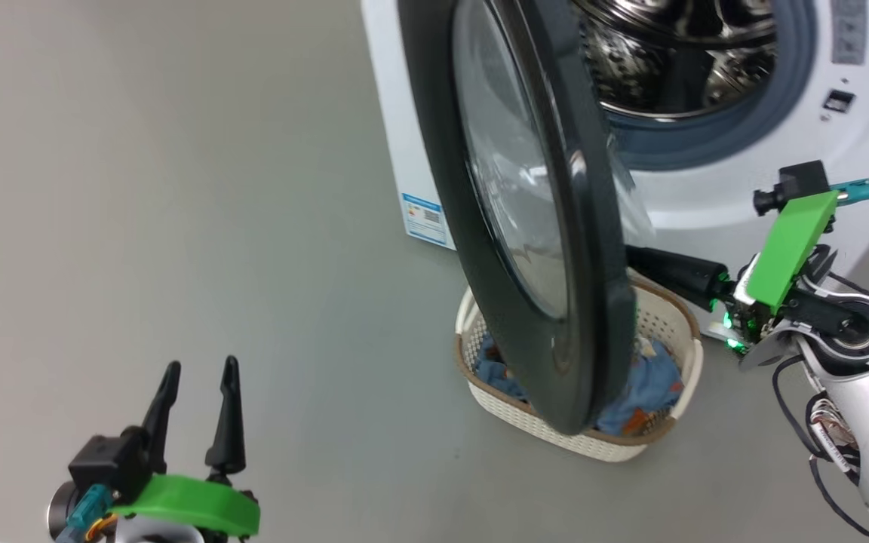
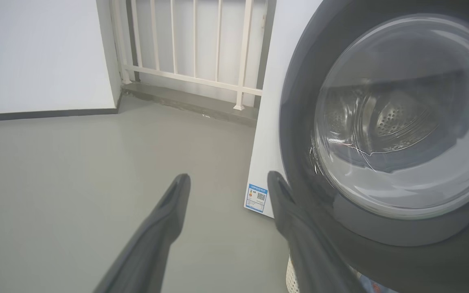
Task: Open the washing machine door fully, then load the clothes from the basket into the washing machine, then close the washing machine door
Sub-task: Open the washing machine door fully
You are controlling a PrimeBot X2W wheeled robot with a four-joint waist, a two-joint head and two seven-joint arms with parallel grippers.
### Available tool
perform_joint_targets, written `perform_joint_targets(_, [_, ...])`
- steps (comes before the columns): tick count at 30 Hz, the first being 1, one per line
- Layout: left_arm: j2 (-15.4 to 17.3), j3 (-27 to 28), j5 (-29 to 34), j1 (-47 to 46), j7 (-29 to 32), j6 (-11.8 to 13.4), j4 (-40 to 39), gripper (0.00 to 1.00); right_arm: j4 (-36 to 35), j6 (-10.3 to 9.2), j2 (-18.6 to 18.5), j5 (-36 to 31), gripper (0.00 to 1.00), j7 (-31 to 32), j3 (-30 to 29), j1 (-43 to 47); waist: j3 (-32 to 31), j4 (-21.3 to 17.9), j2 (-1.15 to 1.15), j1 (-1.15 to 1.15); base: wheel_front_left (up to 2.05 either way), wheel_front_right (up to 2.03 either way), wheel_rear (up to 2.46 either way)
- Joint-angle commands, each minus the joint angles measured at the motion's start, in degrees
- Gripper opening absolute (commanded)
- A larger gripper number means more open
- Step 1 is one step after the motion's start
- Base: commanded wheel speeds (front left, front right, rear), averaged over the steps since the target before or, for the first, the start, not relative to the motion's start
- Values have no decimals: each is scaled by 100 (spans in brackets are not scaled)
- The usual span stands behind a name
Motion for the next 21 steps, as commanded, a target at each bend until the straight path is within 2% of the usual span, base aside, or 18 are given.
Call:
perform_joint_targets(1, [167, 185, 22, 13, -33, 25, -102, 100, -220, 34, 112, 65, 0, 64, 98, -28, -123, 186, 0, 1, 0, 0, 0])
perform_joint_targets(12, [254, 332, -70, 196, -35, 110, -327, 100, -116, 34, 374, 37, 0, 177, 282, -267, -59, 244, 0, 1, 0, 0, 0])
perform_joint_targets(21, [252, 252, -68, 185, -26, 142, -363, 100, -94, 34, 365, 33, 0, 165, 245, -260, -73, 222, 0, 1, 0, 0, 0])
